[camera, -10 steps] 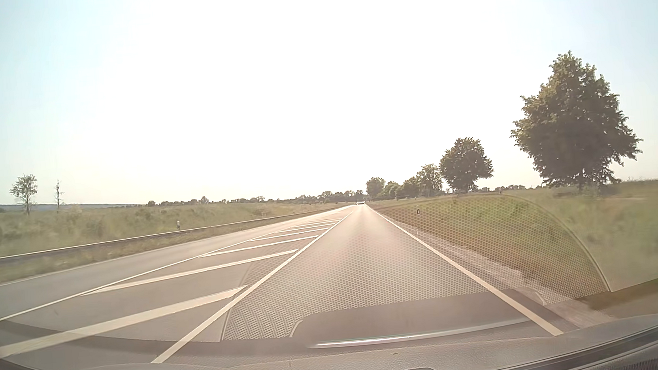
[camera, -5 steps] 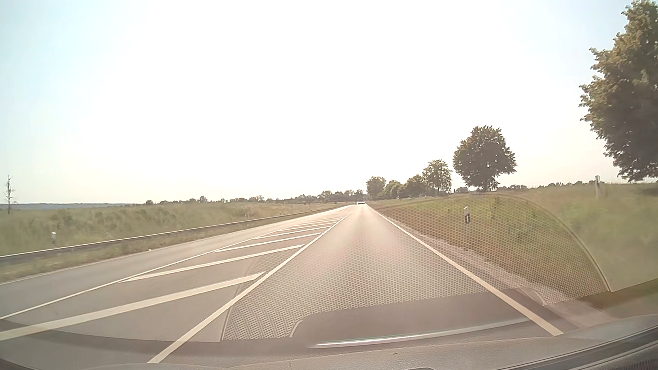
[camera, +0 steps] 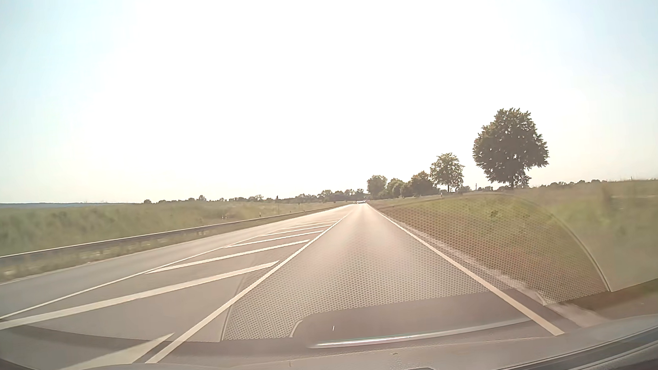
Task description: Follow the waypoints while adhering to traffic rules and regulations
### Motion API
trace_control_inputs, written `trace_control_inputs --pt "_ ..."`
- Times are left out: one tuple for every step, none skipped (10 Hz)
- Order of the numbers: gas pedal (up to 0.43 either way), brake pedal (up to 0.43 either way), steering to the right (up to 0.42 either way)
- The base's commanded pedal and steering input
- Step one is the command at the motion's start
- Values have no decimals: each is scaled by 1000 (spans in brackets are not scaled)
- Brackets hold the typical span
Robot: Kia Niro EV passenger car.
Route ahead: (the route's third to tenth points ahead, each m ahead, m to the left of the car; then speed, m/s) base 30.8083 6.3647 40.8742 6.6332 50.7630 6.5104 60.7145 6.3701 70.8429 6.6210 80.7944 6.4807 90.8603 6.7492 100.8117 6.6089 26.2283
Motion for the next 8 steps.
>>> trace_control_inputs --pt "461 6 4" --pt "461 6 4" --pt "461 0 4" --pt "461 6 4" --pt "461 6 4" --pt "461 6 4" --pt "461 6 4" --pt "461 6 4"
